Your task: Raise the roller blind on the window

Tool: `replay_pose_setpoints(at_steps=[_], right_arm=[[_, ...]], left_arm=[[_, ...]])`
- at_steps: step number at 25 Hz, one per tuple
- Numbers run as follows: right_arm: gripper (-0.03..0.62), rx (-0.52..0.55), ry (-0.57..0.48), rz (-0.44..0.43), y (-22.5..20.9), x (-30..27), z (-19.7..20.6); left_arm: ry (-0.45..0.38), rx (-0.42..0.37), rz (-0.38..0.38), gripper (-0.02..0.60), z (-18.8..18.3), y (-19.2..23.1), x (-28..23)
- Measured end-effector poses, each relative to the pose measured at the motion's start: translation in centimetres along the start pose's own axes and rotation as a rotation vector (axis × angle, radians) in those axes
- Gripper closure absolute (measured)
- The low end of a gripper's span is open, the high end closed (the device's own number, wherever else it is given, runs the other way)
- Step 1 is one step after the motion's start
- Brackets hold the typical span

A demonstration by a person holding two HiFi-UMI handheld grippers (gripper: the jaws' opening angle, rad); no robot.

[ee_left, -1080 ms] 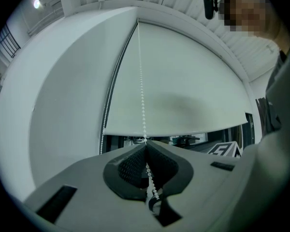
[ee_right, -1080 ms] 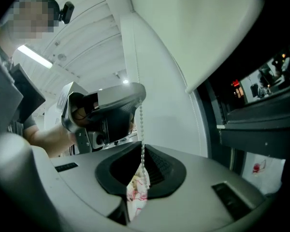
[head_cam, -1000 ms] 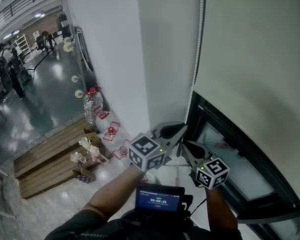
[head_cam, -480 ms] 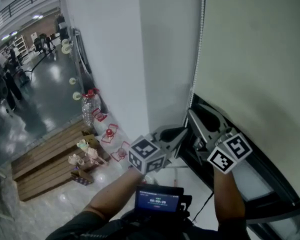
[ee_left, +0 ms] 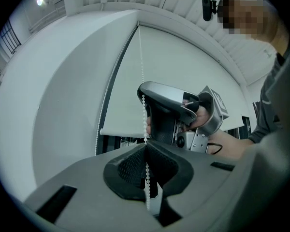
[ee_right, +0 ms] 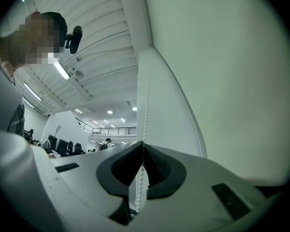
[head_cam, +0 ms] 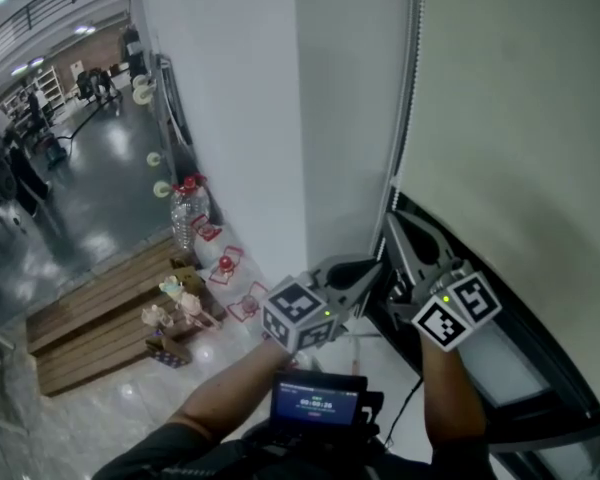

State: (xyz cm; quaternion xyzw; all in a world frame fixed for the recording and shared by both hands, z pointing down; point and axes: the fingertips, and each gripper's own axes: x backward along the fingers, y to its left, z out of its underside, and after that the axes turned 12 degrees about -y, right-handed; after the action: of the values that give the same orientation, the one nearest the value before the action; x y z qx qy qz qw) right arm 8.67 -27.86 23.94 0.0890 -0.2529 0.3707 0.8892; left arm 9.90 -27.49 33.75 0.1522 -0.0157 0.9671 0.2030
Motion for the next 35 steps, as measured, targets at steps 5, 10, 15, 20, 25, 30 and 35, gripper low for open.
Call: replay_pose_setpoints(at_steps=[5, 10, 15, 20, 25, 30, 35], right_arm=[[0.591, 0.022, -0.006, 0.000, 0.6, 0.5, -0.2], [0.591, 0.016, 0.045, 0.022, 0.1, 1.7, 2.2], [0.591, -0.010, 0.121, 0.053, 0.0, 3.9, 6.0], [0.591, -0.048, 0.168, 0.080, -0.4, 5.8, 9.1], [0.591, -0.053, 0.176, 0.085, -0.9, 6.1, 9.7], [0.592, -0.060, 0.175, 0.096, -1.2, 6.5, 9.8], [0.592, -0.065, 0.180, 0.081, -1.2, 6.3, 10.0]], left_arm=[[-0.003, 0.006, 0.012, 0.586, 0.0, -0.7, 0.4], [0.046, 0.025, 0.002, 0.586, 2.6, -0.6, 0.7], [0.129, 0.057, -0.015, 0.586, 6.9, -0.7, 2.0], [0.195, 0.094, -0.028, 0.586, 10.4, -0.5, 3.0], [0.180, 0.096, -0.024, 0.586, 10.8, -0.5, 3.0], [0.183, 0.074, -0.086, 0.506, 9.2, 1.4, 4.8], [0.014, 0.046, -0.093, 0.502, 0.5, 2.6, 3.8]])
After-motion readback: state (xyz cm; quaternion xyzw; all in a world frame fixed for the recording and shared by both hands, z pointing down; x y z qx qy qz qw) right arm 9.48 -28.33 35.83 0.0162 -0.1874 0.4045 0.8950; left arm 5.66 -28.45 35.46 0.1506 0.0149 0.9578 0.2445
